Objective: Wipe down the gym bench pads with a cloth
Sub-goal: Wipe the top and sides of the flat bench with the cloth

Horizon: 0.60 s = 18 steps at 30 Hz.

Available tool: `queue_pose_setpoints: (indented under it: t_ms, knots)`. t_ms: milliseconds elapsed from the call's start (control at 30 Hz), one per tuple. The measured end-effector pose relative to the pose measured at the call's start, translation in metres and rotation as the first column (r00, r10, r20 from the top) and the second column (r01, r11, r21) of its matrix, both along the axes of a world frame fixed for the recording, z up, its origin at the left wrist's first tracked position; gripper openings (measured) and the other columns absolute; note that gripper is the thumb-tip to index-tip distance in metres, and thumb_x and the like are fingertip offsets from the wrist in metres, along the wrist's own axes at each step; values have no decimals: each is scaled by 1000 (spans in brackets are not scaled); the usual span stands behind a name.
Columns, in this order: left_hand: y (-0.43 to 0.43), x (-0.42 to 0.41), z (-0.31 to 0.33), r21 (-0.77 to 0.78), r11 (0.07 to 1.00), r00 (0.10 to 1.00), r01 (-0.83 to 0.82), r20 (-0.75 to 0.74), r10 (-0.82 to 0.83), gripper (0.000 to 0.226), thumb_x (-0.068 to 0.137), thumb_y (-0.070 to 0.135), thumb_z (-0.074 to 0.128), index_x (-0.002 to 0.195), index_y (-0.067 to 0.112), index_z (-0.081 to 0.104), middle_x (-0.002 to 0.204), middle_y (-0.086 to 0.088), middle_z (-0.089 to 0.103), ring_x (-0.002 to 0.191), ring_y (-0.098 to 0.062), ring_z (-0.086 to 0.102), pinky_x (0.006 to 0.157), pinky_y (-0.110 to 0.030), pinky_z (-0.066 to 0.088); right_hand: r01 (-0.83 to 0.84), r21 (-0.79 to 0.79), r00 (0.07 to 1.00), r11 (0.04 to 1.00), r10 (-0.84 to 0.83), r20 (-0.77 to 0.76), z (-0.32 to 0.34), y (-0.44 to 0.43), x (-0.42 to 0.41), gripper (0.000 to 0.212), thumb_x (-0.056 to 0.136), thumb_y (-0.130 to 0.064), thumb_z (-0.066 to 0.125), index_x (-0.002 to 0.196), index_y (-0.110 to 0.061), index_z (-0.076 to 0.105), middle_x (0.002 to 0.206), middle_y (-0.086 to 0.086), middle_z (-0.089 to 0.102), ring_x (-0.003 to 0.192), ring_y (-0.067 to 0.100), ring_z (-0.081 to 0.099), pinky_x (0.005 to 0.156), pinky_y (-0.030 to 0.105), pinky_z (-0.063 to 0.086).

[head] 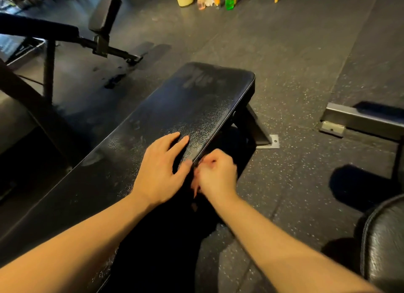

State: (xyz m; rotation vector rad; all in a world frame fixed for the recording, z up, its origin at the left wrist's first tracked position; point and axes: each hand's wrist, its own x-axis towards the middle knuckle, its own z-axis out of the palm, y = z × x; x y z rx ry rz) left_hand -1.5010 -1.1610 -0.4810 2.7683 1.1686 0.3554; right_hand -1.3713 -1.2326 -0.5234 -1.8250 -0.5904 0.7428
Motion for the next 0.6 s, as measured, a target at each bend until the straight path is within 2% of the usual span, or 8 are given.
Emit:
queue_pose_setpoints:
  t_ms: [100,167,233,333,400,467,533,600]
  knots:
    - [2,2,0,20,1000,999,-22,-33,22,62,94,50,51,151,27,48,156,0,44,145,-19,36,120,-37,24,179,62,984,982,-179,-20,11,32,56,17,85,-6,58,80,-19,66,73,-5,65,81,26,65,62,26,49]
    - [2,2,-1,24,999,999,-23,-37,24,62,93,50,52,151,27,49,156,0,44,145,-19,36,119,-35,23,214,113,976,970,-218,23,15,29,50,17,87,-5,55,80,-18,64,70,-6,61,81,26,63,62,30,44]
    - [2,1,-3,16,1000,1000,-21,-15,21,62,92,50,53,149,26,51,155,0,46,143,-20,38,119,-38,27,117,129,989,985,-127,72,16,8,17,14,87,-8,57,78,-18,62,68,-4,63,76,27,62,68,36,45]
    - [2,1,-3,0,1000,1000,-24,-4,24,63,92,51,52,150,26,50,155,1,45,144,-19,38,120,-42,30,-63,60,996,996,59,71,14,-9,1,13,83,-10,57,77,-20,62,74,-2,67,79,26,61,71,34,45]
    - [1,1,-2,8,1000,1000,-23,-11,23,62,93,51,51,150,27,50,155,1,45,144,-19,38,120,-42,30,8,37,999,999,-10,53,16,12,33,17,84,-7,55,80,-21,65,78,-1,68,77,21,61,66,26,43]
    - [2,1,-1,12,1000,1000,-22,-13,22,63,93,52,50,150,28,50,155,1,45,144,-19,38,119,-43,30,104,63,994,993,-106,25,23,29,65,19,89,-1,53,88,-15,67,77,0,64,66,12,57,52,9,35]
    - [2,2,-1,9,1000,1000,-23,-15,23,63,92,52,50,150,28,50,155,1,45,144,-19,38,119,-42,29,146,85,984,986,-154,90,21,31,69,17,91,-2,52,91,-11,66,77,1,63,67,16,54,53,13,34]
    - [1,2,0,6,1000,999,-29,-15,29,63,92,51,51,150,28,50,154,1,45,143,-18,38,118,-40,27,52,79,983,995,-65,173,18,19,45,14,91,-6,54,85,-15,63,75,2,65,68,19,52,60,22,29]
